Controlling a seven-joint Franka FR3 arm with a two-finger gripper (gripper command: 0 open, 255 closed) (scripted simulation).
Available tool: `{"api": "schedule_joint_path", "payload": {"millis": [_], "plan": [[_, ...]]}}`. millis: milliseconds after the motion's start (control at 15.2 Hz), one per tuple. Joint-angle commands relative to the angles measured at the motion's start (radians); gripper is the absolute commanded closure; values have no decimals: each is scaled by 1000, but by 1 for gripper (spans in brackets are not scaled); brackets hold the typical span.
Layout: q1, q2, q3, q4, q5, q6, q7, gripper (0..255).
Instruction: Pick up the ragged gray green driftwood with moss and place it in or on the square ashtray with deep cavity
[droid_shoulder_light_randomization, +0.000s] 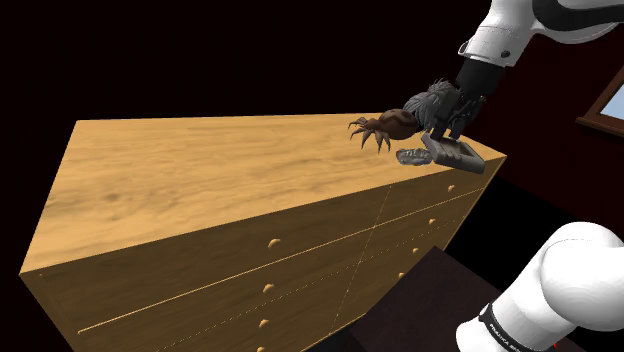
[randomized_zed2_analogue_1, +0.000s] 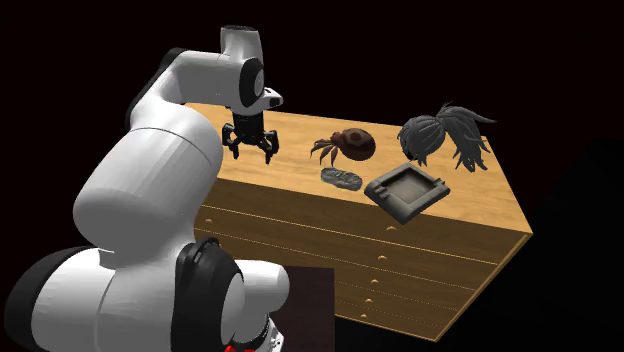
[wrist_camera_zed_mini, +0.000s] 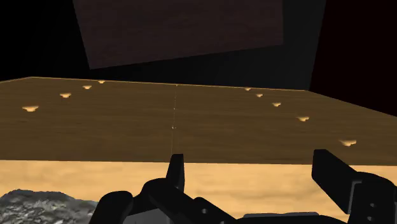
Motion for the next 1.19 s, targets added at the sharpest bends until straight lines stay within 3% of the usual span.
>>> {"api": "schedule_joint_path", "payload": {"millis": [0, 594, 1122], "plan": [[0, 0, 0, 0, 0, 0, 0, 0], [28, 52, -147, -130, -252, 187, -434, 0], [46, 210, -288, -150, -453, 437, -782, 0]]}}
